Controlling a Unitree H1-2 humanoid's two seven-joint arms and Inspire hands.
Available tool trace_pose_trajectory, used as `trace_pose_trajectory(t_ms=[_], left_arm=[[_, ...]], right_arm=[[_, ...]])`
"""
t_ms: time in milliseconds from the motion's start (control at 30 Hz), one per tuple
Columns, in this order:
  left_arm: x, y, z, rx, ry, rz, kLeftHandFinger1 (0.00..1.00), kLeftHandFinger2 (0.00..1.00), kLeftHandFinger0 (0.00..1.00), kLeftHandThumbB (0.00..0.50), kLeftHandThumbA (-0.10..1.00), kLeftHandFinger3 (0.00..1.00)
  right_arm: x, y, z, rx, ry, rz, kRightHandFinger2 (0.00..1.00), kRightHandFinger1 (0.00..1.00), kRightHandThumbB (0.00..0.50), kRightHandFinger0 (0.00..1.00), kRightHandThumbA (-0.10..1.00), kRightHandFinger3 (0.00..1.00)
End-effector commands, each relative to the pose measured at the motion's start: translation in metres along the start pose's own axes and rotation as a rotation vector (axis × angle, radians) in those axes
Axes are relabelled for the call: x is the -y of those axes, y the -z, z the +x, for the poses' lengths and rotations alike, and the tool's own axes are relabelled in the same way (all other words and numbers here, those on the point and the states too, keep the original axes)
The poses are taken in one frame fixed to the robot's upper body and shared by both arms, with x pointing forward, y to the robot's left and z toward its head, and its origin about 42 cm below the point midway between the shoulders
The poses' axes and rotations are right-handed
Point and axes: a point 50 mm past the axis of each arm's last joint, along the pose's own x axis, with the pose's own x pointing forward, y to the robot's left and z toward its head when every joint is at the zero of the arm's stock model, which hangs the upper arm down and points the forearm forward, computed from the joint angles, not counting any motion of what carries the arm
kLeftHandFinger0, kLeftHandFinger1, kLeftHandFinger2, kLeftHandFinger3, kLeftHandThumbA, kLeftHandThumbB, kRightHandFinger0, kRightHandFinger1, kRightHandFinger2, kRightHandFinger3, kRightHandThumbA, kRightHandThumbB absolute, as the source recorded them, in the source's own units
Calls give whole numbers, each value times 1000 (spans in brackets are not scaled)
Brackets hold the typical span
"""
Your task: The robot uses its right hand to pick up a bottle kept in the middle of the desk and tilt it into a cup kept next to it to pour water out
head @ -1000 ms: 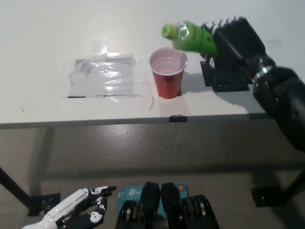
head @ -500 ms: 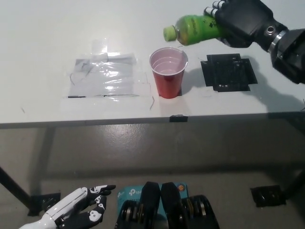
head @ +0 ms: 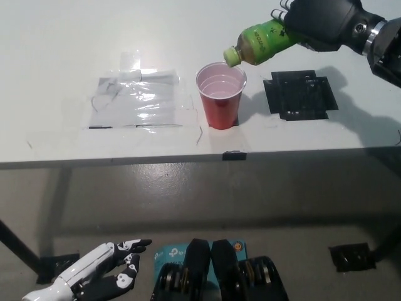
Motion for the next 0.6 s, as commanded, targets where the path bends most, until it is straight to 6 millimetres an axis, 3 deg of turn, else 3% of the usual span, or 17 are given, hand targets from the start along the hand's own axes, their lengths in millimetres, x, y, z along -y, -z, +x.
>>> trace_pose_trajectory(t_ms=[0,100,133,300,333,367,400,433,467,500,567], left_arm=[[-9,-11,-4,21,0,52,1000,1000,1000,254,919,1000],[-10,-11,-4,14,2,46,1000,1000,1000,243,910,1000],[-10,-11,-4,18,3,46,1000,1000,1000,237,904,1000],[-8,-9,-4,25,5,39,1000,1000,1000,243,888,1000],[-7,-9,-5,18,5,41,1000,1000,1000,242,897,1000],[-7,-9,-5,17,5,44,1000,1000,1000,244,905,1000],[-7,-9,-5,16,4,47,1000,1000,1000,244,908,1000],[-6,-8,-6,15,1,43,1000,1000,1000,244,908,1000],[-6,-8,-6,12,2,40,1000,1000,1000,249,906,1000],[-6,-7,-6,14,-1,35,1000,1000,1000,255,901,1000],[-5,-7,-6,15,-1,34,1000,1000,1000,257,901,1000]], right_arm=[[49,48,8,-8,150,-97,43,0,275,0,-61,80],[56,45,13,6,165,-142,34,0,255,0,-31,111],[56,44,13,7,168,-136,35,0,263,0,-18,221],[47,40,11,-10,160,-118,4,0,299,0,-42,242],[45,38,10,-27,130,-97,24,0,265,0,-64,150],[42,38,9,-45,121,-75,52,0,259,0,-72,123],[39,37,7,-68,110,-46,93,0,257,0,-75,104],[40,36,9,-63,111,-46,105,0,287,0,-69,82],[37,34,7,-83,106,-17,148,0,249,0,-92,113],[28,28,1,-134,141,70,155,0,287,0,-100,193],[23,23,-1,-169,154,139,141,0,292,0,-100,263]])
